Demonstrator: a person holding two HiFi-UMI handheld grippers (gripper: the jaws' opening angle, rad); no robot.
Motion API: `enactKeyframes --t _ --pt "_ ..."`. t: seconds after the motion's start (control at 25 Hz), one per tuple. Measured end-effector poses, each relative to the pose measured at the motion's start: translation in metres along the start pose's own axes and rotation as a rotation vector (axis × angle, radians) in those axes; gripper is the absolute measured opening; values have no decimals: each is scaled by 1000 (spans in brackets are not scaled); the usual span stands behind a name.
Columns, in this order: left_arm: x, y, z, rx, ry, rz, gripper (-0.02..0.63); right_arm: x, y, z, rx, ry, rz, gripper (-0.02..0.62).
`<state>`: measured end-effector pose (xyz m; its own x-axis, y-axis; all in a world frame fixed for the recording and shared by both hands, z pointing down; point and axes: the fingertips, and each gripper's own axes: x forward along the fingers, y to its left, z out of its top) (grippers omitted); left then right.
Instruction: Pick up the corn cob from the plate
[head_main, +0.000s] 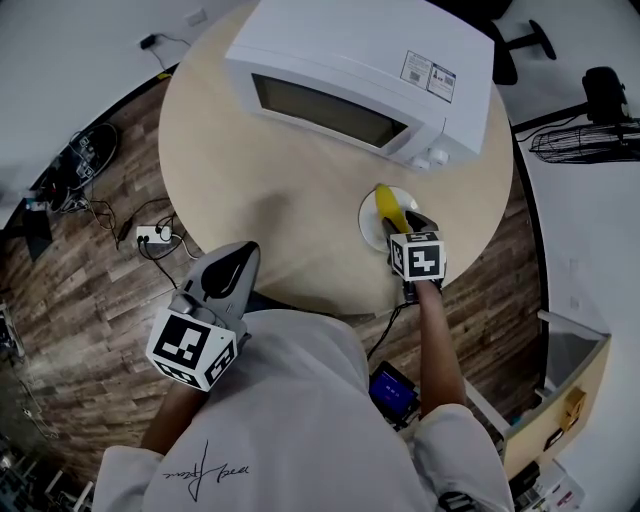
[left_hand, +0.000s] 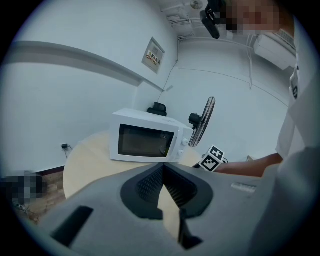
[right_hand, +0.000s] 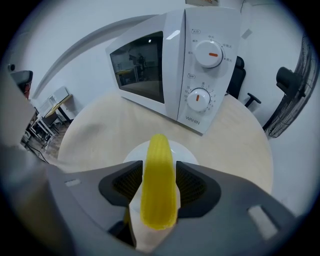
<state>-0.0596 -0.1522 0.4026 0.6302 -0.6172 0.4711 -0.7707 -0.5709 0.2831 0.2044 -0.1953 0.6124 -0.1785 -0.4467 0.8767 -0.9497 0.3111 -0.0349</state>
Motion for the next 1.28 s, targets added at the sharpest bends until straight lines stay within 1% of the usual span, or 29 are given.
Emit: enactKeyframes --t 0.2,0.36,0.48,0.64,1.28 --pt "2 2 -2 -5 9 -1 -8 8 -3 -3 11 20 12 236" --pt "2 4 -1 -11 10 -2 -8 12 -2 -3 14 38 32 256" --pt "3 7 -2 -11 14 -1 -8 17 1 -5 9 65 49 286" --pt "2 10 -3 -21 11 4 -8 21 1 -7 10 93 50 299" --pt "2 18 -4 -34 12 14 -8 37 2 -9 -67 160 26 305"
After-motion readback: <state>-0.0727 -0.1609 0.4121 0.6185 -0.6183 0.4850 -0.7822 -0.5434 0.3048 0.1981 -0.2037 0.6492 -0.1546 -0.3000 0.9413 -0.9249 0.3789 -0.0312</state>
